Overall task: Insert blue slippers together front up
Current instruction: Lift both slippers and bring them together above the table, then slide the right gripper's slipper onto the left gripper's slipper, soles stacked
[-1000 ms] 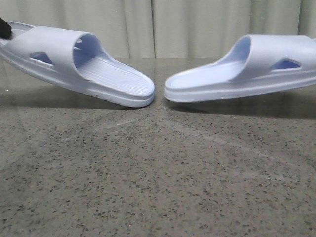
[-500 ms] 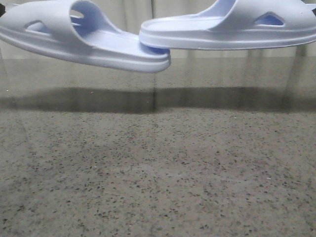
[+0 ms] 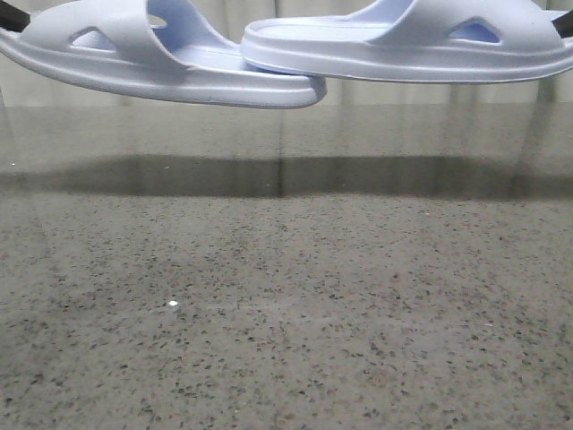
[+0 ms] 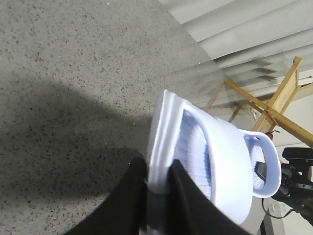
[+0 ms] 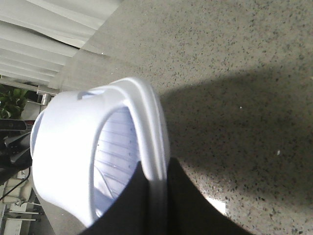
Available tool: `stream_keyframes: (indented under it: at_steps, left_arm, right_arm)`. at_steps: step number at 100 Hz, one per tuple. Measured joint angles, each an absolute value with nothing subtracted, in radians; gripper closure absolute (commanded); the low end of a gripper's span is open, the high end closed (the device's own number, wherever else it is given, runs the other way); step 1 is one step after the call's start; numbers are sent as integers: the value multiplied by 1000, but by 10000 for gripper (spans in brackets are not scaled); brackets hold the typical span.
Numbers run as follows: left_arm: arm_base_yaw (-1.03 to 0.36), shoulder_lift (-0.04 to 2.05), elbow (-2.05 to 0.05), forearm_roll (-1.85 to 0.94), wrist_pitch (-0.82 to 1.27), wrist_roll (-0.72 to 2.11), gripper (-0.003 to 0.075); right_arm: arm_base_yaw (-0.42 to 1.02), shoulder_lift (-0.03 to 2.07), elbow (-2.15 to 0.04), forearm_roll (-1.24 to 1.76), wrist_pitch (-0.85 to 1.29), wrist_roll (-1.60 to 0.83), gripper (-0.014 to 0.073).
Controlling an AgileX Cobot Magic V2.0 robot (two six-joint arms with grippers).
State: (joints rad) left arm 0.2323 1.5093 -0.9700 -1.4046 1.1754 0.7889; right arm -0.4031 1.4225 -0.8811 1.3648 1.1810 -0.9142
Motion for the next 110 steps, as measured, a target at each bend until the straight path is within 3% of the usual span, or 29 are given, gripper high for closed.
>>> stream_keyframes:
  at_steps: [57, 110]
  left_arm:
    - [232, 1528, -970, -1405, 1173, 738, 705]
    - [133, 1570, -970, -1477, 1145, 742, 705]
  right_arm:
    - [-307, 1604, -973, 1379, 1181, -951, 700]
    - [-137, 1764, -1100, 1369, 1142, -951, 700]
